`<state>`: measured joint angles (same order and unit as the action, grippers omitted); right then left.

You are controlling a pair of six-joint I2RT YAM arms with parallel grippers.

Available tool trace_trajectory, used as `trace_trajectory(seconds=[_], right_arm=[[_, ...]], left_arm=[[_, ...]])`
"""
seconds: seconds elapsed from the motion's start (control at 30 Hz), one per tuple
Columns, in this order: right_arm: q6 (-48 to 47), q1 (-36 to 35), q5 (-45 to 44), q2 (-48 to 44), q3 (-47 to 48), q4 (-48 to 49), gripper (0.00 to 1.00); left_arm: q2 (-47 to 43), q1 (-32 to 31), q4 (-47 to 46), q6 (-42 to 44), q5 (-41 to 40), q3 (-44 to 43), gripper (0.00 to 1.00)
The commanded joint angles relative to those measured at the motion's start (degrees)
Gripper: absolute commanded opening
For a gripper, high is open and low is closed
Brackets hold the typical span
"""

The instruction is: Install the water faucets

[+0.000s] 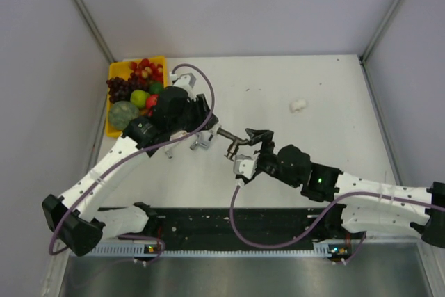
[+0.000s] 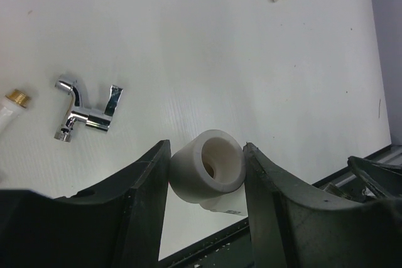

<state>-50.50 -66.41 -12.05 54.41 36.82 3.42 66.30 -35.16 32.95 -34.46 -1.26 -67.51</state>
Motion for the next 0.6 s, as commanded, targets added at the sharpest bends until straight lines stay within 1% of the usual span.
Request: trace_trajectory(seconds=[0.0,0.23,0.33,0.4,0.5,0.57], right_arm=[[-4.16,-1.35,-3.15,-0.18,-0.6,11.77,0.89],[-3.47,-1.35,1.15,-0.1,0.62,10.21,0.9],[-1.54,-1.35,3.61,0.61,1.24,9.59,0.87],[0.83,-1.44,5.45,0.87,1.41,10.55,0.84],[6.62,-1.44,6.96,1.57,1.5,12.57,0.75],[11.71,-1.26,6.35,2.19,1.24,14.85,0.65]], left_arm=[[0.41,0.18,-2.01,0.18,4.24,-2.63,0.0],[0.93,0.18,-1.66,0.97,5.73,-3.07,0.0],[0.93,0.26,-2.27,1.06,6.88,-2.98,0.0],[0.58,0.18,-3.41,0.8,7.41,-2.11,0.0],[-1.08,0.18,-6.31,0.18,7.94,-0.09,0.0],[-2.66,0.26,-8.59,-0.26,8.11,1.75,0.0]])
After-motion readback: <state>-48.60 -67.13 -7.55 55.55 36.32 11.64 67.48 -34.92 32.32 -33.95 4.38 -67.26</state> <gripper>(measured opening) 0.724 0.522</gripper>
